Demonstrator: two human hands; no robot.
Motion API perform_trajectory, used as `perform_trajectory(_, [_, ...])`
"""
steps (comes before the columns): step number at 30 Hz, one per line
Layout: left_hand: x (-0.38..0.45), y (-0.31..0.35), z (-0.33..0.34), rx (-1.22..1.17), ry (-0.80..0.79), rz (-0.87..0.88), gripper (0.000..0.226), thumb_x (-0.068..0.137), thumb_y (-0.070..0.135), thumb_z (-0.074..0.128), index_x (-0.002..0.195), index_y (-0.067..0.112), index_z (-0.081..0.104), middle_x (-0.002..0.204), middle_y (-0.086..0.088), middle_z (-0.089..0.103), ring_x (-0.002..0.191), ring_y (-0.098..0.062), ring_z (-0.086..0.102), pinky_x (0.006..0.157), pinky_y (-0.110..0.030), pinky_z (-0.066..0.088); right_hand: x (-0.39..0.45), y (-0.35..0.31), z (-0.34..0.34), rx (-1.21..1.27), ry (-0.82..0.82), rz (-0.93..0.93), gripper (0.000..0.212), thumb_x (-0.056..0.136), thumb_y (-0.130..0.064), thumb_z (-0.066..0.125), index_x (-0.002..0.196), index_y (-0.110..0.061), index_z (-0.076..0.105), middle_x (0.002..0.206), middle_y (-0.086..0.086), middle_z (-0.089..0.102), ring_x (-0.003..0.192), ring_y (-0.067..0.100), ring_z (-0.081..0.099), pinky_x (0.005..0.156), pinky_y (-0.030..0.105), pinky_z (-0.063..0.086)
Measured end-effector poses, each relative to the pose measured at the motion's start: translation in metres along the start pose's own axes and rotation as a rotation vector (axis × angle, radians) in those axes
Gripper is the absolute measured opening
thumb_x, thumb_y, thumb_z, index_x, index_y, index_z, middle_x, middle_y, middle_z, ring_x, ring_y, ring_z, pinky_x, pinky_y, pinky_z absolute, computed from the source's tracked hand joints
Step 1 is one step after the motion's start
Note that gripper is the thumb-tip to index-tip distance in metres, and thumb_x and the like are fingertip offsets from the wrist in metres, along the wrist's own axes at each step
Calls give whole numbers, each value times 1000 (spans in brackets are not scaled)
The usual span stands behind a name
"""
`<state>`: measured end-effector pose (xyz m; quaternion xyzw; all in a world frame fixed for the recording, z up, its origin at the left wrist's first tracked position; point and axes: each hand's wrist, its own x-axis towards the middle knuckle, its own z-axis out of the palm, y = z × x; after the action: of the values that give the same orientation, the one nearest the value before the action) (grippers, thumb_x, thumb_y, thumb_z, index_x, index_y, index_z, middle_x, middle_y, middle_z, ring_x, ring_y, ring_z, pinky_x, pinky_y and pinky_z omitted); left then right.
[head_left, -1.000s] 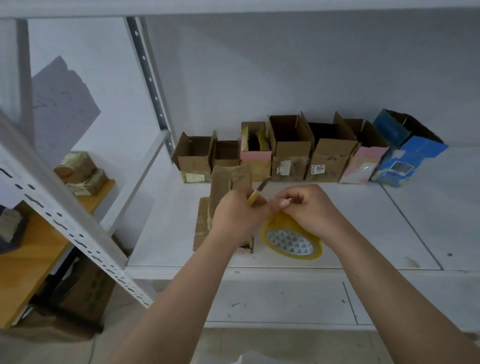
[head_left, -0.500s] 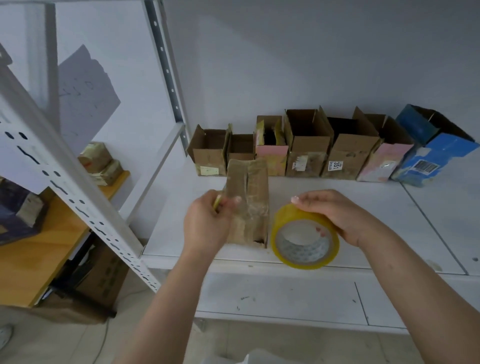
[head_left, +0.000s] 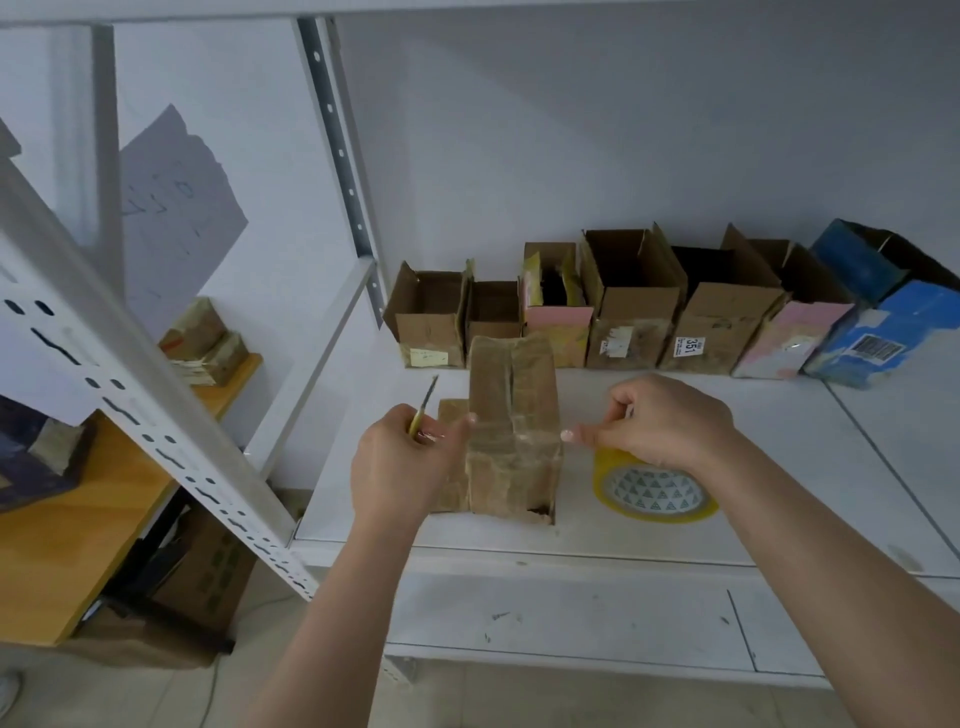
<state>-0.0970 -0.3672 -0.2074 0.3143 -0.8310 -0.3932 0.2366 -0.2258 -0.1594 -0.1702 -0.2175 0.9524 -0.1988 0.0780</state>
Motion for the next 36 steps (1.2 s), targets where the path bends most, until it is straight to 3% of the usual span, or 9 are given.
perform_trajectory(3, [0,6,6,189,13,-18,53,64,76,66,73,26,50,59,11,56,58,-9,54,50,-24,31,3,-2,-2,-68,-20,-4,89,33,-101,41,68,-22,60,64,-10,65,64,9,61,58,28,40])
perform_trajectory(6, [3,9,11,316,17,0,58,62,81,62,77,27,49,62,13,55,59,-9,53,51,-25,32,6,-8,-5,-196,-43,-18,88,32,-104,29,60,-23,50,58,-9,52,60,13,59,57,27,37])
perform_trajectory(8, [4,11,13,378,20,19,60,61,83,61,80,27,49,61,13,54,56,-7,50,49,-23,30,8,-13,-7,-287,-43,-19,93,34,-104,25,62,-21,55,61,-8,56,64,14,62,58,27,41])
perform_trajectory(14, [4,14,18,567,-29,59,66,61,86,58,84,28,37,58,14,44,49,-3,36,44,-23,22,13,-28,-7,-477,-17,-20,92,43,-104,32,65,-19,58,64,-4,60,60,15,57,53,23,38])
perform_trajectory(20, [4,4,23,606,-56,29,70,62,87,57,87,25,37,60,13,46,49,-8,39,44,-24,24,14,-32,10,-500,-151,47,83,51,-100,42,69,-20,53,68,-5,59,64,15,57,53,26,34])
perform_trajectory(27, [-10,-23,25,308,-48,-88,72,60,94,42,83,26,48,65,13,56,61,-8,53,49,-25,30,15,-24,18,-409,-196,83,79,52,-98,46,65,-20,51,62,-6,53,61,15,57,53,26,33])
perform_trajectory(31, [-11,-41,30,-63,-37,-121,53,90,63,47,67,15,46,54,7,48,53,-17,48,51,-29,35,12,-17,20,-331,-206,80,78,53,-98,45,62,-20,46,57,-7,45,55,15,50,53,26,32])
perform_trajectory(34, [-16,-44,41,-275,-57,-174,51,96,47,52,74,1,50,60,-3,48,57,-18,44,58,-37,39,12,-14,24,-276,-212,89,77,53,-98,45,61,-21,46,55,-7,42,53,14,48,53,26,30])
perform_trajectory(36, [-23,-40,52,-318,-45,-199,48,96,47,50,75,5,49,59,1,47,52,-10,41,56,-34,38,12,-12,26,-231,-225,101,75,54,-97,46,61,-22,46,55,-7,40,53,15,48,54,27,29])
